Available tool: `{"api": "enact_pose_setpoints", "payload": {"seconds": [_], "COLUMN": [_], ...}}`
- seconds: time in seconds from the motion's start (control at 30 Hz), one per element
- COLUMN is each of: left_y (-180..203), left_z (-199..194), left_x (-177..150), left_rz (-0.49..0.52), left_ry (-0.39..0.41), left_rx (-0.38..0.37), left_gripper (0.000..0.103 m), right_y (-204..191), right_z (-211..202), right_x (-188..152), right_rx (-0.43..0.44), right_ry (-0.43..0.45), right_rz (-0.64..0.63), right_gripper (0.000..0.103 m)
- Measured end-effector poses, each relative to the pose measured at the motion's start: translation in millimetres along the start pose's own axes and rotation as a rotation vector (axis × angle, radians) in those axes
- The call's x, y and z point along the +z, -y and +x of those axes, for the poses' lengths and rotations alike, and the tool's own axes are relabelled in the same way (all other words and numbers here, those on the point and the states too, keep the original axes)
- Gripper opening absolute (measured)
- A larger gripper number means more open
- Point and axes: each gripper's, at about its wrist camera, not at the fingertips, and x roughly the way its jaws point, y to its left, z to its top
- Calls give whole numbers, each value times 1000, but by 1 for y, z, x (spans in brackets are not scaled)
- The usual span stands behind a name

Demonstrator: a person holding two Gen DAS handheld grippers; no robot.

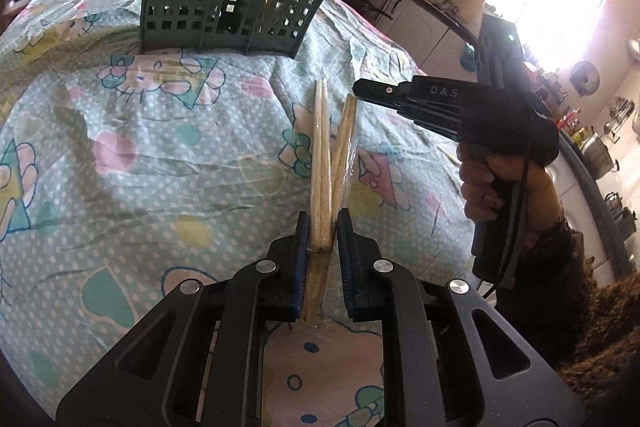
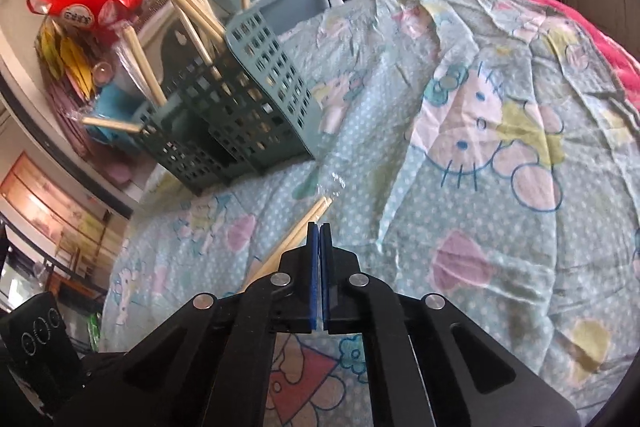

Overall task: Organize utensils
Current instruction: 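Close the left gripper on a loose chopstick while the right gripper grasps another, then lift and carry both held chopsticks over the green caddy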

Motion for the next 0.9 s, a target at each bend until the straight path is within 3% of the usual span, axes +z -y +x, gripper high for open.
{"api": "enact_pose_setpoints", "payload": {"seconds": [0.23, 0.33, 0.5, 0.63, 0.9], "left_y": [-9, -13, -18, -18, -14], "left_z": [-11, -14, -15, -17, -6], "left_x": [5, 7, 9, 4, -13], "left_rz": [-51, -58, -65, -53, -12], "left_ry": [30, 37, 19, 8, -52], "left_rx": [-30, -13, -6, 6, 33], "left_gripper": [10, 2, 1, 13, 27], "right_y": [-7, -5, -10, -19, -37], "right_z": [-14, -23, -48, -66, -108], "right_x": [7, 13, 22, 31, 49], "right_rx": [-61, -51, -49, -52, -36], "right_ry": [63, 92, 163, 212, 330], "right_rz": [-45, -37, -57, -93, -159], "right_gripper": [1, 1, 1, 1, 1]}}
